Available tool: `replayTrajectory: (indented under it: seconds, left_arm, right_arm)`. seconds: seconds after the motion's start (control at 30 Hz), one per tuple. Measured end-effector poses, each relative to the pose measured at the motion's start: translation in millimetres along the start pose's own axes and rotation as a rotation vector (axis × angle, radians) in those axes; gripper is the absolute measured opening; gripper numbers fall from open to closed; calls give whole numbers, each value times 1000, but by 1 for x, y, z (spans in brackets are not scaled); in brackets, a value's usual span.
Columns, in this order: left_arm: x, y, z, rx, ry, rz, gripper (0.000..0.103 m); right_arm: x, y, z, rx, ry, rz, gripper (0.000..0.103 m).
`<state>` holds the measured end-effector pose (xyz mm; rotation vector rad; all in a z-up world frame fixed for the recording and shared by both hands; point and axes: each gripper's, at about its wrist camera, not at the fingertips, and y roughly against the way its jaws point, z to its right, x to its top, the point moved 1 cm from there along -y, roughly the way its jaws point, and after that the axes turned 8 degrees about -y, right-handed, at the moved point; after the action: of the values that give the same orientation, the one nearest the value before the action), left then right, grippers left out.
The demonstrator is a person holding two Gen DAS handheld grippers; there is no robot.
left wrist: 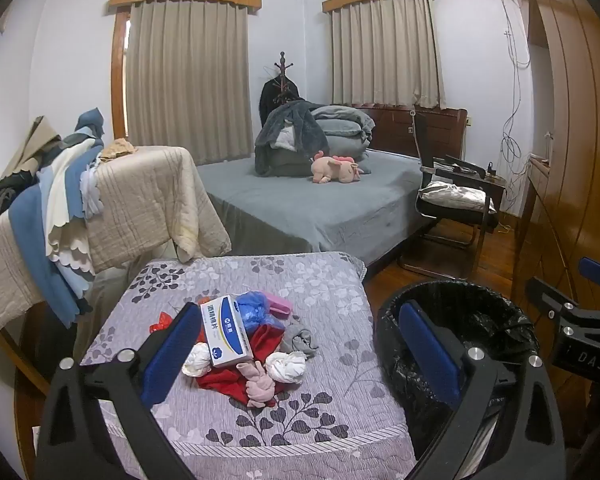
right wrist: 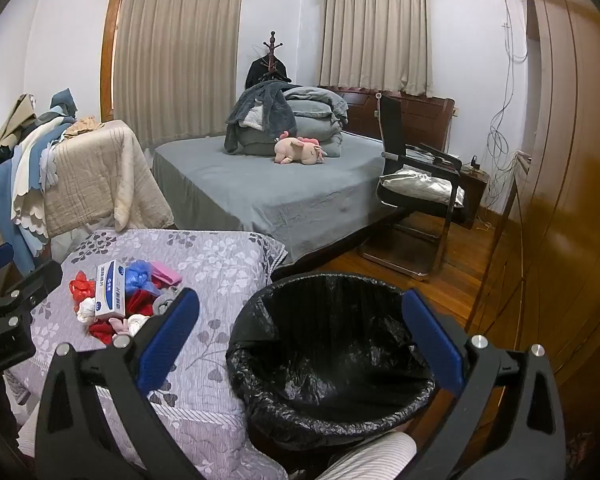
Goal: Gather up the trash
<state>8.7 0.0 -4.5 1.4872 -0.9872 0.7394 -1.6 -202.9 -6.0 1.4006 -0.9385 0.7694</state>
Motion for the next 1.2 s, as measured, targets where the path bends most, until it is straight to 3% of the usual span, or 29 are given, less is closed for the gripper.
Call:
replayTrajectory:
  seconds: [1.2]
  left_arm:
    - [0,-1,0,-2,5,-10,97]
  right_arm:
    - [-9,-8,-2,13,0,-11,98]
